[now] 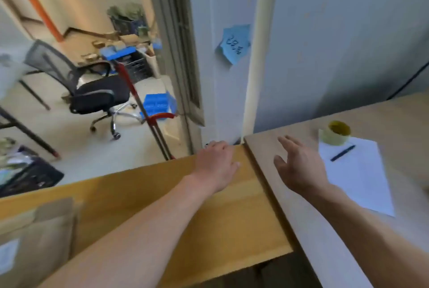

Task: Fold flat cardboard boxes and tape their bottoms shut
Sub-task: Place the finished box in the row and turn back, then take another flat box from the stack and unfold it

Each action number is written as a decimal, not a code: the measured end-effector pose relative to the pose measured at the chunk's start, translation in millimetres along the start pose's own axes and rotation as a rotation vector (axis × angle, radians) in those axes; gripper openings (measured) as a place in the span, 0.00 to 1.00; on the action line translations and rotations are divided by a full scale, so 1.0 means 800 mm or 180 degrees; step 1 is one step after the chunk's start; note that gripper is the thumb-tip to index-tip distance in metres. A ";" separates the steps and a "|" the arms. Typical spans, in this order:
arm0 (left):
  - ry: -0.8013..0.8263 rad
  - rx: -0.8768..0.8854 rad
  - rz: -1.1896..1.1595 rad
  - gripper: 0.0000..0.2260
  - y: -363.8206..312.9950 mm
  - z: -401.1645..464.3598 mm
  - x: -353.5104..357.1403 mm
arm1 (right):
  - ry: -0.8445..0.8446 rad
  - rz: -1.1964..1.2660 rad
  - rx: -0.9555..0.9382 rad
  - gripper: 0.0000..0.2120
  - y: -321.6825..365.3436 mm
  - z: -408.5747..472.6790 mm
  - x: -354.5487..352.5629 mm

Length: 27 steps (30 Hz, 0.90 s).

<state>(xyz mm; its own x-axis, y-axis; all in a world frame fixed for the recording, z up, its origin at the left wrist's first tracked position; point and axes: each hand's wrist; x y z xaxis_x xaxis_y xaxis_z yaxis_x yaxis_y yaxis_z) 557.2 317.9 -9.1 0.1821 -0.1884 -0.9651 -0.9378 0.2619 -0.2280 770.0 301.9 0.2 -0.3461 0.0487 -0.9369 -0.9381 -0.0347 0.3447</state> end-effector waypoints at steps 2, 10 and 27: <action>-0.0104 -0.0503 -0.0077 0.22 0.055 -0.053 0.003 | 0.0234 0.0080 -0.0396 0.22 0.052 0.003 0.028; -0.0211 -0.2147 -0.0344 0.22 0.199 -0.285 0.037 | 0.1049 0.0094 -0.1628 0.26 0.239 -0.047 0.123; -0.0185 -0.2453 -0.0615 0.27 0.481 -0.491 0.079 | 0.1745 -0.0074 -0.1999 0.32 0.537 -0.156 0.300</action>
<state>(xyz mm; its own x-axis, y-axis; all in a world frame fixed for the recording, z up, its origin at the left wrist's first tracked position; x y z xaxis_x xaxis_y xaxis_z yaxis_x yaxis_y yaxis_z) 92.1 35.2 -107.1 0.3575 -0.1084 -0.9276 -0.8247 -0.5028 -0.2590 285.7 174.1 -83.4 -0.1177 -0.4311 -0.8946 -0.7053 -0.5979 0.3809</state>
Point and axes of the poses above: each hand's wrist, its own z-axis towards the middle knuckle, its own x-axis out of the palm, y = z × x, and after that the axes turned 7 degrees about y, right-handed
